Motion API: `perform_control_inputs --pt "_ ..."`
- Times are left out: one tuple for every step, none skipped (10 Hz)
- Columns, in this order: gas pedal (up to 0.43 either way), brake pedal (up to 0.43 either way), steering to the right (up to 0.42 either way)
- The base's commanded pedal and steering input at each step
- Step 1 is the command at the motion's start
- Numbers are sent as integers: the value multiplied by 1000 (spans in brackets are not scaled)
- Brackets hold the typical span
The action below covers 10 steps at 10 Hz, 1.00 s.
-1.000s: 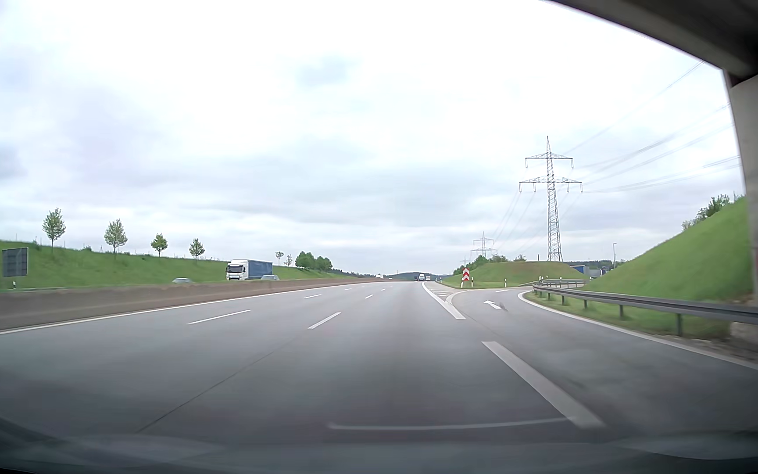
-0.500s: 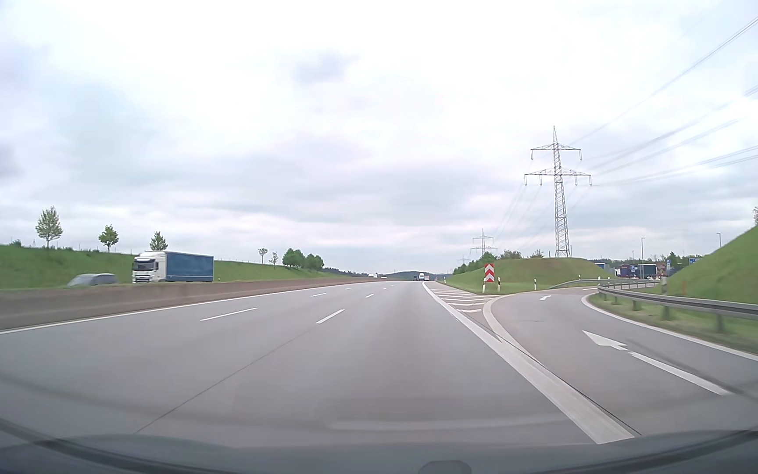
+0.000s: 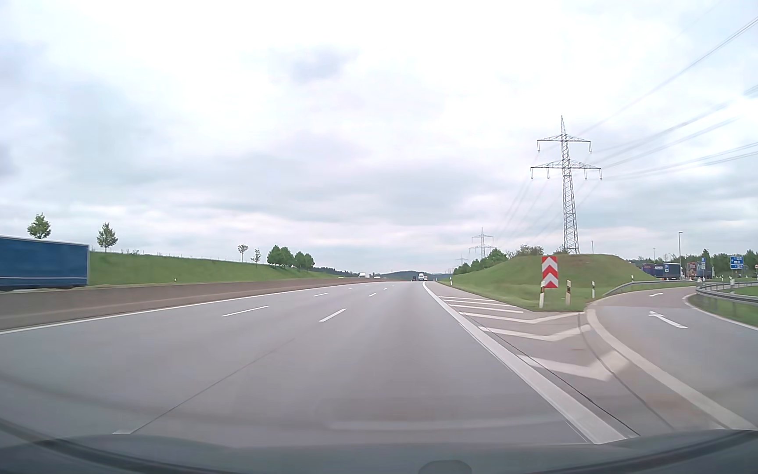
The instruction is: Follow the waypoints while adhering to traffic rules and regulations
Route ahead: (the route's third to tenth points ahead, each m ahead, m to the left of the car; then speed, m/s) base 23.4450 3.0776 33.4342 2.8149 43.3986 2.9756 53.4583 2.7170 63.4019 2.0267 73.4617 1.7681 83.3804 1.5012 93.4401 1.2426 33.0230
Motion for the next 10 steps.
perform_control_inputs --pt "339 0 1" --pt "339 0 1" --pt "339 0 1" --pt "339 0 1" --pt "339 0 1" --pt "339 0 1" --pt "339 0 1" --pt "339 0 1" --pt "339 0 1" --pt "339 0 1"
